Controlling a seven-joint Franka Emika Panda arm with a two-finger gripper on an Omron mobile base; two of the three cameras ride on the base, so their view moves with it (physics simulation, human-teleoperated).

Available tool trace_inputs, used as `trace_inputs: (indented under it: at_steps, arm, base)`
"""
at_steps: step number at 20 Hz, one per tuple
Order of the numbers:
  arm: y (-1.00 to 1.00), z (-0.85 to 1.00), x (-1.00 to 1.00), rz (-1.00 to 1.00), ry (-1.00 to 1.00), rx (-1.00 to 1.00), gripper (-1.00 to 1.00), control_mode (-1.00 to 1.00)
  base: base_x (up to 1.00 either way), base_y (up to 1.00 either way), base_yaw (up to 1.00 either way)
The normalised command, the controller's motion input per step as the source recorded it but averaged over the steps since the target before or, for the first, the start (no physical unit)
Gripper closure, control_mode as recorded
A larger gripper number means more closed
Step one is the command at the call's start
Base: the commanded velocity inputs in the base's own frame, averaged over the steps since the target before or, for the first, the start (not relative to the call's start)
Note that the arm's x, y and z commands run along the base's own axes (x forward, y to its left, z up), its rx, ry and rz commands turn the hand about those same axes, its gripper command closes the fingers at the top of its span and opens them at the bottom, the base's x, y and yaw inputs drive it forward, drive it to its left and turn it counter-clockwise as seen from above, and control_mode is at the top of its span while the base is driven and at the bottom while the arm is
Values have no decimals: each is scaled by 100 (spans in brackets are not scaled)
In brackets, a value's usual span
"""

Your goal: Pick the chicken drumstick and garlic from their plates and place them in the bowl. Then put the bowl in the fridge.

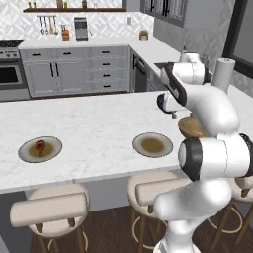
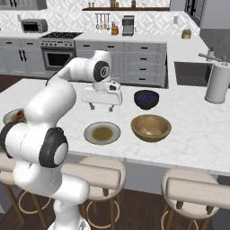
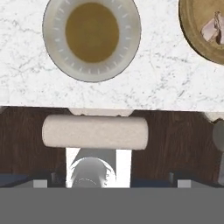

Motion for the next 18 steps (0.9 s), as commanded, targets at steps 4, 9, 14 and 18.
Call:
trace_inputs:
  at_steps: [4, 9, 14, 18]
  arm:
    - [78, 19, -100, 0, -9, 0, -100, -100]
    - [51, 5, -99, 0, -5, 0, -100, -100]
    - [-1, 0, -34, 3, -3, 1, -100, -100]
    - [13, -1, 0, 0, 0, 0, -100, -100]
  base:
    - [0, 0, 0]
    - [0, 0, 0]
    - [0, 0, 0]
    - [0, 0, 0]
